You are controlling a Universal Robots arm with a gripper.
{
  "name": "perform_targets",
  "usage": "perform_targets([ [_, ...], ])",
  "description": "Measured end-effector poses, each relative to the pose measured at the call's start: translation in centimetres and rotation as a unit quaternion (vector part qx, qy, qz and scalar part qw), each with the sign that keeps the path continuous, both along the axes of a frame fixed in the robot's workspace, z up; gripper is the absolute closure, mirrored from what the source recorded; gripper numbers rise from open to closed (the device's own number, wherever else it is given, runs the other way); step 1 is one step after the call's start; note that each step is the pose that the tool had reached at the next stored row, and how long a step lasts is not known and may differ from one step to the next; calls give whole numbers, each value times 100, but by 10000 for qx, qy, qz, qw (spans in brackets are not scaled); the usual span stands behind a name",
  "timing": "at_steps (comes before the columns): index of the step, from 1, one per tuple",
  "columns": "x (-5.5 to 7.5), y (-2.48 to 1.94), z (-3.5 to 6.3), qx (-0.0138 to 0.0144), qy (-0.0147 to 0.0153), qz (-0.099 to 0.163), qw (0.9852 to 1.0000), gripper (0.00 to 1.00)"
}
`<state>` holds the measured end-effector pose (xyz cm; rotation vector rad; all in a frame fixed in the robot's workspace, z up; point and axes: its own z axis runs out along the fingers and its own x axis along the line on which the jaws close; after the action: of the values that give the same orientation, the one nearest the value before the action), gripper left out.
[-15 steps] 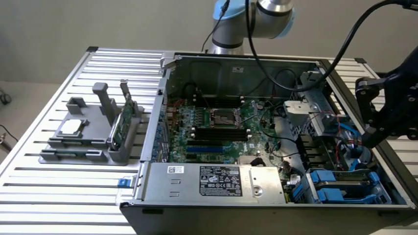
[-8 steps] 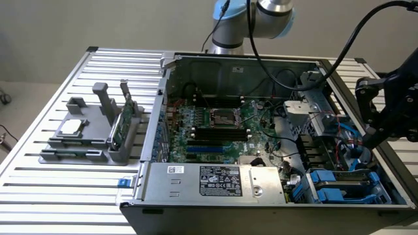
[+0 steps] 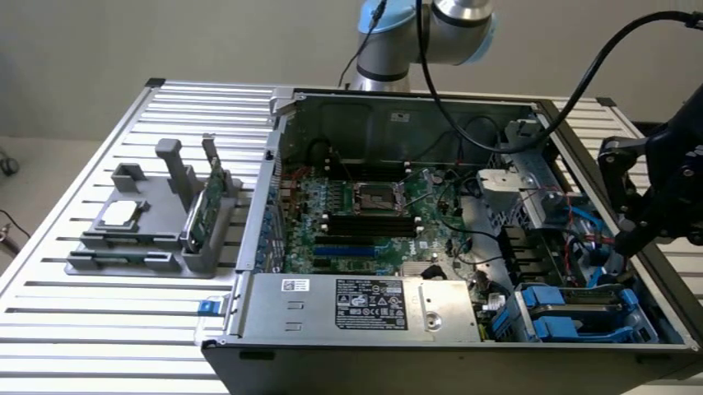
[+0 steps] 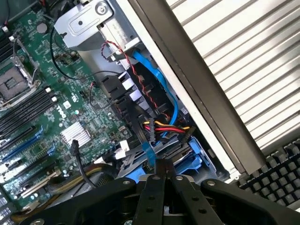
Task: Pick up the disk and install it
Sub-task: 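Insert the first disk wire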
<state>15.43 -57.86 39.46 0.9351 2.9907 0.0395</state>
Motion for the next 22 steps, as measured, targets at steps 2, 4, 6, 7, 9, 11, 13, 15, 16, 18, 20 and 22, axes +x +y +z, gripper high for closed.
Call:
perform_targets([
  [2,1,2,-6,-41,-33,-71,10000,89],
  [4,2,2,-22,-54,-54,-176,9998,89],
  [6,1,2,-44,-55,-56,-335,9994,89],
  [7,1,2,-57,-56,-56,-424,9991,89],
  [9,1,2,-85,-57,-55,-607,9981,89],
  [11,1,2,-114,-57,-54,-789,9969,89],
  [13,1,2,-143,-59,-53,-974,9952,89],
  [15,1,2,-170,-60,-52,-1155,9933,89],
  [16,1,2,-184,-60,-51,-1244,9922,89],
  [18,1,2,-206,-61,-51,-1410,9900,89],
  [20,3,1,-225,-62,-50,-1559,9877,89],
  [22,10,2,-241,-62,-49,-1695,9855,88],
])
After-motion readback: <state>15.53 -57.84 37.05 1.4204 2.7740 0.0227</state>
